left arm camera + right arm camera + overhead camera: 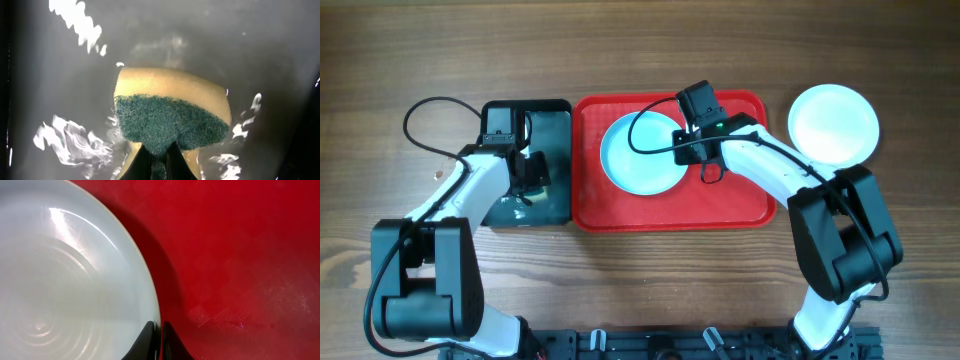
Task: Clean dirty plates on tray and stack at the side
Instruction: 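Rub the sponge in the water of the black tray with left gripper, then lift the wet sponge out of the black tray with the left gripper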
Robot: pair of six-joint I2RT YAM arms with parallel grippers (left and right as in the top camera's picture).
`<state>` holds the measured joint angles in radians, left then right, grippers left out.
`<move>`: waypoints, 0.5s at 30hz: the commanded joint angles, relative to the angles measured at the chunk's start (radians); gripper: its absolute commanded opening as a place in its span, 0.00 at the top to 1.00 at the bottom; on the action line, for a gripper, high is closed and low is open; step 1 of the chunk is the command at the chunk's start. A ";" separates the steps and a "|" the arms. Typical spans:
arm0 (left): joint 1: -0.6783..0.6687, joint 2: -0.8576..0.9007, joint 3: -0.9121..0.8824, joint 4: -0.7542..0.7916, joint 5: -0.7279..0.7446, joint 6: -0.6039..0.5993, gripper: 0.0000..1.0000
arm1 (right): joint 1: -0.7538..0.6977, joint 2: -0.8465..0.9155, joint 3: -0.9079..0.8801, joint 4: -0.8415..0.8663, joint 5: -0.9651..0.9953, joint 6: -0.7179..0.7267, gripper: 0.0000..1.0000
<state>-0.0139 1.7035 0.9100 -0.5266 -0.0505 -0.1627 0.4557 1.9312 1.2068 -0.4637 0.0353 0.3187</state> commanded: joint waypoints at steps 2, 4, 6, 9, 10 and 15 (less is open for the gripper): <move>0.000 0.003 0.047 -0.070 0.012 -0.001 0.96 | 0.005 -0.005 0.011 0.002 0.016 -0.004 0.93; 0.000 -0.041 0.084 -0.106 0.012 -0.001 0.96 | 0.005 -0.005 0.011 0.002 0.016 -0.004 0.93; 0.000 -0.094 0.112 -0.122 0.012 -0.001 0.96 | 0.005 -0.005 0.011 0.002 0.016 -0.004 0.93; 0.000 -0.172 0.117 -0.109 0.010 0.058 0.96 | 0.005 -0.005 0.011 0.002 0.016 -0.004 0.93; 0.000 -0.223 0.117 -0.083 -0.027 0.108 0.96 | 0.005 -0.005 0.011 0.003 0.016 -0.004 0.92; 0.000 -0.269 0.117 -0.030 -0.045 0.155 0.96 | 0.005 -0.005 0.011 0.003 0.016 -0.004 0.92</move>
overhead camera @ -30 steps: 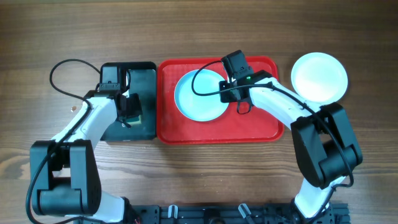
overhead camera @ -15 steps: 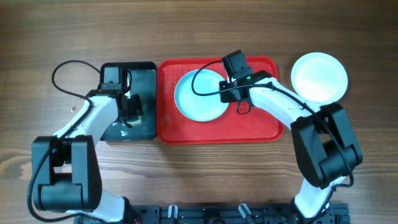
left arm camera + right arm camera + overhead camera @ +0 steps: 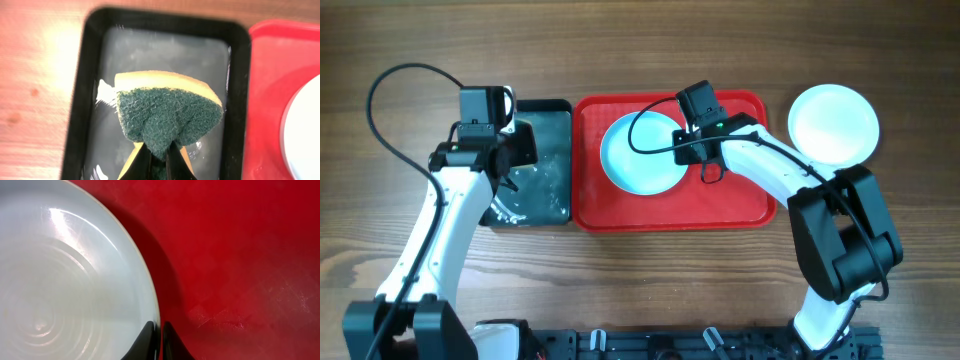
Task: Clean dirty plates on tray and stack at the side
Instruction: 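Lift the wet sponge out of the black tray with the left gripper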
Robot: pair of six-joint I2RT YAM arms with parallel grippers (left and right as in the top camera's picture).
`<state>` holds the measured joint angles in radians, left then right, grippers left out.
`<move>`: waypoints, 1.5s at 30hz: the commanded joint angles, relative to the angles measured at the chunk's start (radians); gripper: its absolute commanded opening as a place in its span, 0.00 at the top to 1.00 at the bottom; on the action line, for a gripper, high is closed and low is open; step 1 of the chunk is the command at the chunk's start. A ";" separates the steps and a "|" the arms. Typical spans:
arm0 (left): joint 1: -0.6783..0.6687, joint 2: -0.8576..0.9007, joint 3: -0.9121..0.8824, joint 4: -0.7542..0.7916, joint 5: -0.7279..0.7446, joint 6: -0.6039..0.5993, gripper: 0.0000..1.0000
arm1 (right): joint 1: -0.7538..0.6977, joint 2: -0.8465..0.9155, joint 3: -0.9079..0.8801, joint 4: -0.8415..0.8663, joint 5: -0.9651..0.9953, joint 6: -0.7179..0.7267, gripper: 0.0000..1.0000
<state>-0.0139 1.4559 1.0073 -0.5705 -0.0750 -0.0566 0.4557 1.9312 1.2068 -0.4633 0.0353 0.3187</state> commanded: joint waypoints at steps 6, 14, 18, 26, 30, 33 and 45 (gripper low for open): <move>-0.007 -0.008 0.019 -0.021 -0.022 0.049 0.96 | 0.005 -0.005 0.011 0.006 -0.011 -0.004 0.83; -0.001 -0.008 0.019 -0.021 -0.023 0.049 0.96 | 0.005 -0.005 0.011 0.006 -0.014 -0.004 0.80; -0.001 -0.008 0.019 -0.020 -0.023 0.049 0.96 | 0.005 -0.005 0.011 0.006 -0.014 -0.004 0.96; 0.005 -0.003 0.018 0.018 -0.085 0.045 0.96 | 0.005 -0.005 0.011 0.007 -0.021 -0.003 0.96; 0.007 -0.003 0.018 0.044 -0.166 -0.068 0.96 | 0.005 -0.005 0.011 0.014 -0.060 -0.004 0.96; 0.007 -0.003 0.018 0.078 -0.143 -0.068 0.96 | 0.005 -0.005 0.011 0.018 -0.060 -0.003 0.96; 0.008 -0.003 0.018 0.101 -0.110 -0.052 0.96 | 0.005 -0.005 0.011 0.021 -0.060 -0.004 0.96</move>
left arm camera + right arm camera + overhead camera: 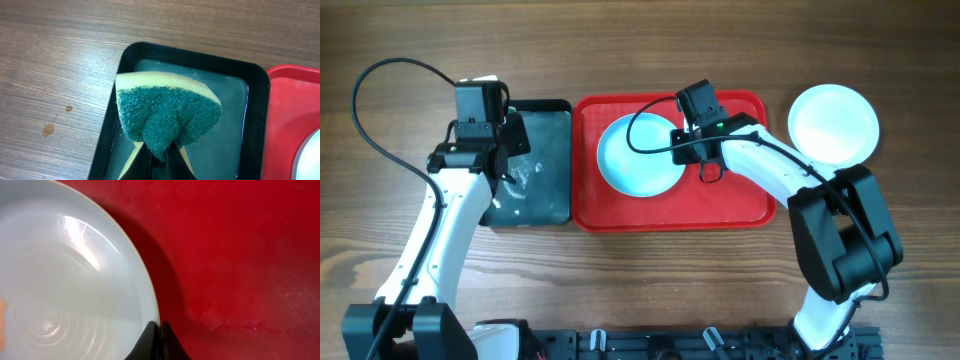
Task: Clean dirty plates on tray and stack at the side
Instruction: 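Lift the wet sponge out of the black tray with the left gripper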
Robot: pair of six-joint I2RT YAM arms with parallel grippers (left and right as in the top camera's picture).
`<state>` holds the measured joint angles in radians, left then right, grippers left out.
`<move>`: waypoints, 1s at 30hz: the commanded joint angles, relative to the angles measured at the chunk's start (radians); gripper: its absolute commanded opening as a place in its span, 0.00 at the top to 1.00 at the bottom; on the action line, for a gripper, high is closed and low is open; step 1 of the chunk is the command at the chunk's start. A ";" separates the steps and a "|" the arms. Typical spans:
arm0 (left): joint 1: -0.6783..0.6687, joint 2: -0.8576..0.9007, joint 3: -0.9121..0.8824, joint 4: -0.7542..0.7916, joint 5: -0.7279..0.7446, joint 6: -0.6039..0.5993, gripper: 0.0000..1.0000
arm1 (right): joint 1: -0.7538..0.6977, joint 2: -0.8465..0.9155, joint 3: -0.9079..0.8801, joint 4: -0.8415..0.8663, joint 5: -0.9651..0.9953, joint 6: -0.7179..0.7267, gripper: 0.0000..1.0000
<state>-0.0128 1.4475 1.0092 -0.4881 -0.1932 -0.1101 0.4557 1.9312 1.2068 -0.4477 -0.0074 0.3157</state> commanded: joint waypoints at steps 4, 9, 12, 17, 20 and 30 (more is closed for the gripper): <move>0.006 -0.001 0.016 0.065 -0.033 0.002 0.96 | 0.005 -0.005 0.011 0.006 -0.017 -0.001 0.96; 0.003 -0.016 0.016 0.069 -0.060 0.001 0.96 | 0.005 -0.005 0.011 0.010 -0.029 0.031 0.96; 0.003 -0.016 0.016 0.031 -0.029 0.001 0.96 | 0.005 -0.005 0.011 0.008 -0.132 0.058 0.95; 0.003 -0.012 0.016 0.005 -0.028 0.001 0.96 | 0.005 -0.005 0.010 0.089 -0.061 -0.001 0.61; 0.003 -0.012 0.016 0.005 -0.028 0.001 0.96 | 0.005 -0.005 -0.001 0.108 -0.061 -0.002 0.67; 0.003 -0.012 0.016 0.000 -0.028 0.000 0.96 | 0.005 -0.003 -0.029 0.141 -0.061 -0.027 0.80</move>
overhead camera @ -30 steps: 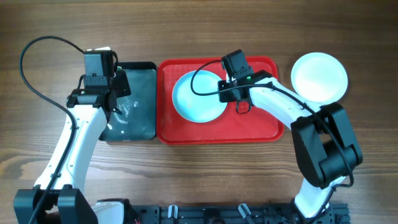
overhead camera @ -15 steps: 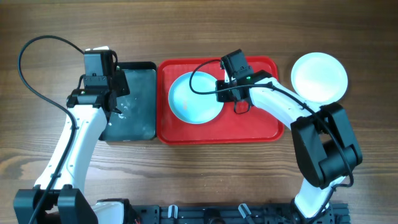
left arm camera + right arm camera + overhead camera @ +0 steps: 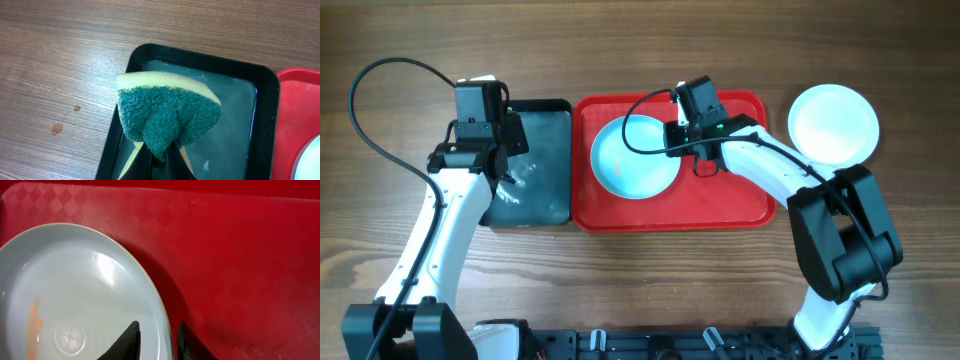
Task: Clean dirty plates on tray and stack at the side
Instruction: 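Lift the wet sponge out of the black tray with the left gripper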
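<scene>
A pale blue plate [image 3: 630, 158] with an orange smear [image 3: 34, 325] lies on the red tray [image 3: 720, 205]. My right gripper [image 3: 159, 326] is open, one finger over the plate's right rim and the other over the tray; in the overhead view the right gripper [image 3: 680, 140] sits at that rim. My left gripper [image 3: 161, 155] is shut on a yellow and green sponge [image 3: 167, 112], held above the black water tray [image 3: 265, 115]. A clean white plate [image 3: 833, 123] rests on the table at the right.
The black water tray [image 3: 535, 165] stands right against the red tray's left side. Small stains mark the wood [image 3: 56, 129] to the left of it. Cables loop over both arms.
My right gripper has opened and pulled back from the plate's rim, so more of the plate shows. The plate lies slightly further left on the tray. The left arm with the sponge has barely moved.
My left gripper held the sponge down in the water tray, then clear above it, and it has stayed there. My right gripper stayed shut on the plate's right rim through the earlier moments; now it is open and the plate has shifted a little left.
</scene>
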Robot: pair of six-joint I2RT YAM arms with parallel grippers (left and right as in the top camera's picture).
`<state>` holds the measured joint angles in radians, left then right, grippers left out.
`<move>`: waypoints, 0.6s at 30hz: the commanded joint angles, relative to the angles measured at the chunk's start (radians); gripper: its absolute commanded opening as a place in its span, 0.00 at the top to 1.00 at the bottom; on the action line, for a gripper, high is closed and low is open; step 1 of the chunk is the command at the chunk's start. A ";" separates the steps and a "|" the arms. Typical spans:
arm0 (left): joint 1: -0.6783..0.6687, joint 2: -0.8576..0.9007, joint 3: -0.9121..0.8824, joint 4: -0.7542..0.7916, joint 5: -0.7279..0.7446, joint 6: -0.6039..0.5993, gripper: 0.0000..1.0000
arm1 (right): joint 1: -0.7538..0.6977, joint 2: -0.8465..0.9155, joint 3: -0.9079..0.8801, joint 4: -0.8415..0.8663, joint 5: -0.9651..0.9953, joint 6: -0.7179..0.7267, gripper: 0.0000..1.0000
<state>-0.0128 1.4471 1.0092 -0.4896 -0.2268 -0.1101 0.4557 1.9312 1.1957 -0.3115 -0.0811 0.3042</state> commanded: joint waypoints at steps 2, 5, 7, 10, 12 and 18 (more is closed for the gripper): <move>0.003 -0.012 0.016 0.002 0.006 0.001 0.96 | 0.005 -0.003 -0.022 0.004 0.013 -0.016 0.81; 0.003 -0.012 0.016 0.000 0.006 0.000 0.96 | 0.005 -0.001 -0.027 0.001 0.032 -0.016 0.82; 0.003 -0.011 0.016 -0.001 0.006 0.001 0.96 | 0.005 0.000 -0.027 0.003 0.032 -0.015 0.91; 0.003 -0.011 0.016 -0.001 0.006 0.000 0.96 | 0.005 0.000 -0.027 -0.007 0.032 -0.015 0.94; 0.003 -0.011 0.016 -0.001 0.006 0.001 0.96 | 0.005 0.000 -0.027 -0.017 0.032 -0.015 0.86; 0.003 -0.011 0.016 -0.002 0.013 0.000 0.96 | 0.005 0.009 -0.027 -0.023 0.028 -0.012 0.89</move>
<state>-0.0128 1.4471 1.0092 -0.4934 -0.2264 -0.1101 0.4557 1.9312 1.1820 -0.3340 -0.0662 0.2897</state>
